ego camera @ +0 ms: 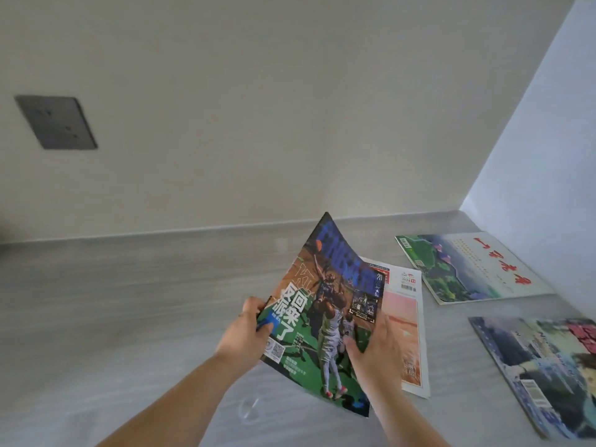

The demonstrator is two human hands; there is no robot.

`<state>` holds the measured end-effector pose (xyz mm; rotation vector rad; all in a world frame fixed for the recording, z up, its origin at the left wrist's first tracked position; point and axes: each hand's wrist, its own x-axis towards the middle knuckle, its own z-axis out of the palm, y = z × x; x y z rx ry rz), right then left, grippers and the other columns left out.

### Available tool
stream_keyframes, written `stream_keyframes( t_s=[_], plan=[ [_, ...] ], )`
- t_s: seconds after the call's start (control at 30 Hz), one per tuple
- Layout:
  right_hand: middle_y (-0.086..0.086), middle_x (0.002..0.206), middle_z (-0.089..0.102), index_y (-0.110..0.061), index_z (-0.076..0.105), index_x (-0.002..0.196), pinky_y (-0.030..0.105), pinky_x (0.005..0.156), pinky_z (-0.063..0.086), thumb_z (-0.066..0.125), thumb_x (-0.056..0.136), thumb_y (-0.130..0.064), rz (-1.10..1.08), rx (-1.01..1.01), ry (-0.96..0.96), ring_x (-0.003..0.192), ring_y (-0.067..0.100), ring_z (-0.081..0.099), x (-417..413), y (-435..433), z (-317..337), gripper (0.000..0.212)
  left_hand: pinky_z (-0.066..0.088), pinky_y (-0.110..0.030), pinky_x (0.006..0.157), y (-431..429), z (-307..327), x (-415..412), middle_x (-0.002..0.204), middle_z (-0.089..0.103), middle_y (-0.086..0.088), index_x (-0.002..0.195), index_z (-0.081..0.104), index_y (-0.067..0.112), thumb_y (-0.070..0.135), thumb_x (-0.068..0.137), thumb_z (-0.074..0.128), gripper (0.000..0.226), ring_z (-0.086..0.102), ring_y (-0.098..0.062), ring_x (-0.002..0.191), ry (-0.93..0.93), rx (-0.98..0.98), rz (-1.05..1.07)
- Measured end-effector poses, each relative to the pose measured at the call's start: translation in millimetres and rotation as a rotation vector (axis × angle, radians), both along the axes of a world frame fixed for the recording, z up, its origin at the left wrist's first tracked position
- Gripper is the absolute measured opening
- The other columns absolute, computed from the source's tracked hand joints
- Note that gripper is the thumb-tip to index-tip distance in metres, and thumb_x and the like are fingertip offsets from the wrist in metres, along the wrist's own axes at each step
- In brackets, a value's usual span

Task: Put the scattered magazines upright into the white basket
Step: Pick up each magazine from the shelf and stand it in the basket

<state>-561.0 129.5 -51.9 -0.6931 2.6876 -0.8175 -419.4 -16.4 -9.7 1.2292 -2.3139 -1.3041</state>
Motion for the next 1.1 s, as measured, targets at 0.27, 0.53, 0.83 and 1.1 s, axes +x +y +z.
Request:
stream_keyframes(
  t_s=[0.27,0.53,0.83,1.1],
  plan=[
    [0.015,0.121,0.053,-0.01,0.021,0.14,0.037,0.073,0.05,0.053,0.085,-0.004,-0.298,-0.576,-0.589,0.087,0.03,0.061,22,-61,55,0.064,0.044,-0.032,0.06,-21,40,94,0.077,0.058,0.015,0.078,0.036,0.034,0.01,0.087,0.049,0.029,0.059,-0.018,0.068,0.256,-0.086,0.084],
    [-0.009,0.051,0.065,-0.012,0.059,0.083,0.026,0.057,0.031,0.05,0.083,0.005,0.012,-0.695,-0.712,0.062,0.015,0.049,134,-168,98,0.02,0.042,-0.029,0.059,-91,58,239,0.072,0.056,0.021,0.077,0.038,0.035,0.012,0.086,0.052,0.029,0.056,-0.008,0.066,0.371,-0.241,0.304],
    [-0.003,0.062,0.06,-0.013,0.054,0.075,0.023,0.048,0.034,0.05,0.081,0.009,0.34,-0.675,-0.558,0.055,0.014,0.048,288,-298,149,0.023,0.041,-0.026,0.061,-188,71,393,0.086,0.063,0.006,0.115,0.054,0.012,0.01,0.088,0.048,0.027,0.061,-0.022,0.08,0.396,-0.517,0.578],
    [-0.008,0.065,0.068,0.002,0.06,0.088,0.007,0.041,0.044,0.053,0.079,0.012,0.598,-0.724,-0.368,0.042,-0.007,0.058,368,-384,201,0.015,0.044,-0.008,0.068,-254,78,458,0.092,0.065,-0.011,0.082,0.056,0.002,-0.016,0.077,0.05,0.019,0.06,-0.029,0.095,0.493,-0.319,0.64]
  ],
)
